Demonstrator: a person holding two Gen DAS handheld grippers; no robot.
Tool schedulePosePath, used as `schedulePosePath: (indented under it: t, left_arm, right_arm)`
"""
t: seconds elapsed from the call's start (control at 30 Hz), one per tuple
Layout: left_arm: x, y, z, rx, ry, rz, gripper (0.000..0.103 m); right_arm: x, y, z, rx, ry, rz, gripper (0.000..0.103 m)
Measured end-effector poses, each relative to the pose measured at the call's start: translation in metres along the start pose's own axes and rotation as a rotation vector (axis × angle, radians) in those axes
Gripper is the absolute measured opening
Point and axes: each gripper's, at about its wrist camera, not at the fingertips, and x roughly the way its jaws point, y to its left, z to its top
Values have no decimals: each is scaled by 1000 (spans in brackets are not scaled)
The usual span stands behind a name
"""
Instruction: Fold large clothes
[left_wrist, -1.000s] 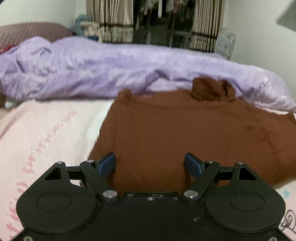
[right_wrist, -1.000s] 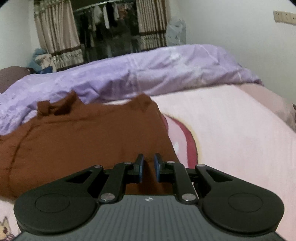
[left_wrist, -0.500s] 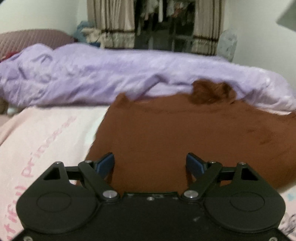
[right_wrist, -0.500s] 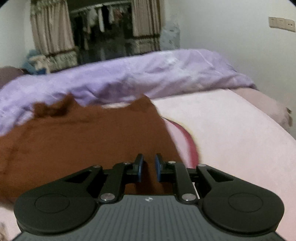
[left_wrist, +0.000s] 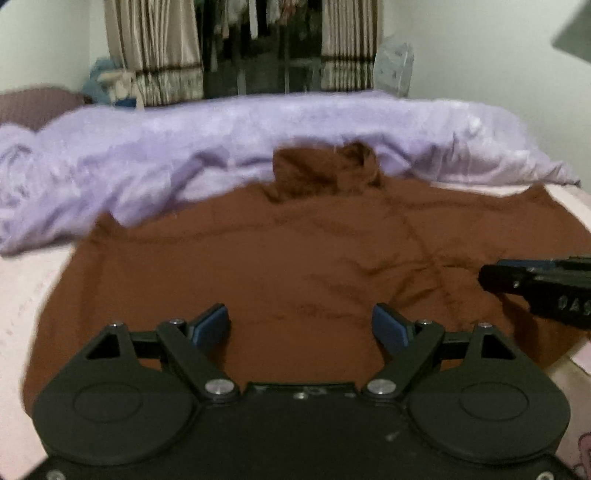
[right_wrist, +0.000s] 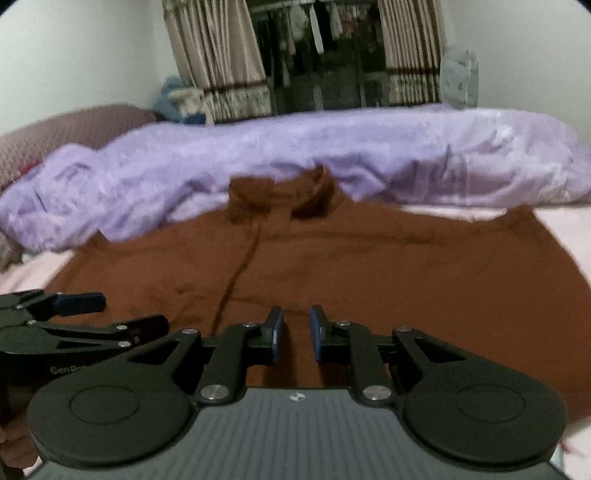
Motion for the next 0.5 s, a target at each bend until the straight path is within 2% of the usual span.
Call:
schedulePosePath:
  t: [0.13, 0.23, 0.37, 0.5]
  left_arm:
    - [16, 8, -10, -47, 25, -24, 95]
    - [15, 10, -5, -50, 28, -34, 95]
    - [10, 9, 16, -35, -1, -47, 92]
    - [17, 5, 46, -5, -40, -22, 92]
  right_arm:
    - [10, 1, -15, -11, 10, -11, 19]
    - [5, 5, -15, -37, 7, -19, 19]
    - [-1, 4, 3, -19, -16, 9, 20]
    - [7, 6, 31, -1, -70, 1, 20]
